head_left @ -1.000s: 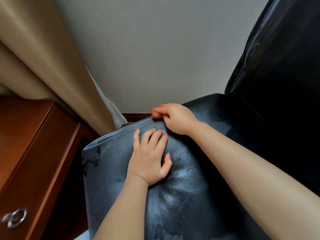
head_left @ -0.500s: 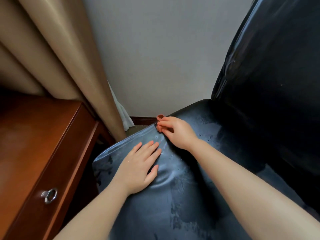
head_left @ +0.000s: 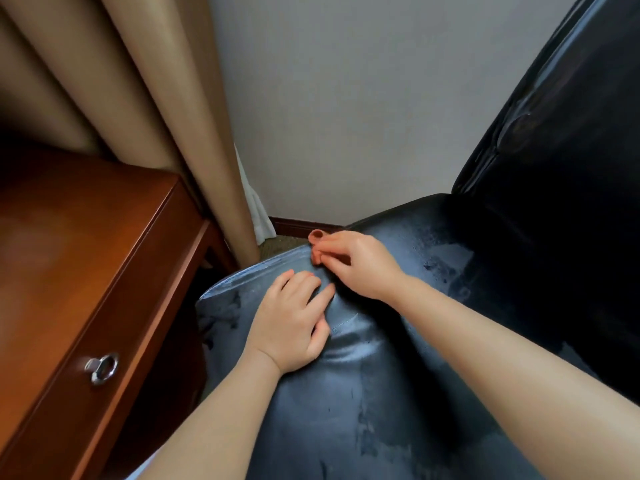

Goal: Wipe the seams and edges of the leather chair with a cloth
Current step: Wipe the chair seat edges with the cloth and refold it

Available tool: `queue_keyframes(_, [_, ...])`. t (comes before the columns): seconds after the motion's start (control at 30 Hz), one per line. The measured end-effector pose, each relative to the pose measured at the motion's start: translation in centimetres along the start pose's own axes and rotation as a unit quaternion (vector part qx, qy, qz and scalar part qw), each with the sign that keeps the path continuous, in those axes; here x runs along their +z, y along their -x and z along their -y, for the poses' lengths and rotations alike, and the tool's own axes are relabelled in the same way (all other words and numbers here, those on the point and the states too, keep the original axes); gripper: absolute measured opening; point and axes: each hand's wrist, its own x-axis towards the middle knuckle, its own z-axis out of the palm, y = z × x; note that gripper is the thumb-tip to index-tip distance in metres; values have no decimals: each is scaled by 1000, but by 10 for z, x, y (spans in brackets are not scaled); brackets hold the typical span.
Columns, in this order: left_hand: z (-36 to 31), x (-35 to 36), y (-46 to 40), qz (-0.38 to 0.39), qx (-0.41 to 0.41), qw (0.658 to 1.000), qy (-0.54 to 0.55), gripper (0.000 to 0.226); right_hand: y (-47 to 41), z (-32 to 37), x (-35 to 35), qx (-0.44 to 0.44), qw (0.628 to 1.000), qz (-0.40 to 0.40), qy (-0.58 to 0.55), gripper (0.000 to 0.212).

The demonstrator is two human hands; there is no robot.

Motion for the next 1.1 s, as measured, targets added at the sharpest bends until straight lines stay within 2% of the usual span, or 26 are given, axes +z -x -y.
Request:
queue_keyframes(0.07, [0, 2, 1, 1, -3, 1000, -7, 41, -10, -6, -1, 6, 1000, 11, -4, 16])
queue_keyframes(0.17, [0, 0, 2, 36, -17, 999, -3, 41, -33, -6, 0, 105, 994, 18, -5, 21])
queue_keyframes(0.23, [1, -4, 1, 66, -24, 998, 0, 43, -36, -2, 3, 136, 991, 20, 4, 22])
queue_keyframes(0.4, [5, -16, 14, 141, -22, 990, 12, 54, -6, 6, 5, 77, 996, -11, -43, 18])
queue_keyframes(0.57, [2, -11, 18, 99, -28, 995, 4, 48, 3, 9, 10, 34, 998, -49, -27, 17])
queue_keyframes(0.8, [2, -7, 17, 61, -28, 998, 4, 45, -34, 12, 16, 149, 988, -24, 29, 22])
queue_keyframes(0.87, [3, -5, 19, 41, -36, 999, 0, 44, -33, 15, 19, 122, 991, -16, 49, 22])
queue_keyframes(1.0, [4, -4, 18, 11, -43, 999, -1, 43, -5, 12, 22, -32, 998, -45, 36, 22])
queue_keyframes(1.03, [4, -4, 18, 5, -46, 999, -4, 42, -8, 8, 21, -35, 998, -33, 40, 22])
queue_keyframes(1.1, [4, -5, 16, -5, -62, 998, -9, 40, -25, 3, 20, 27, 998, -9, 47, 23])
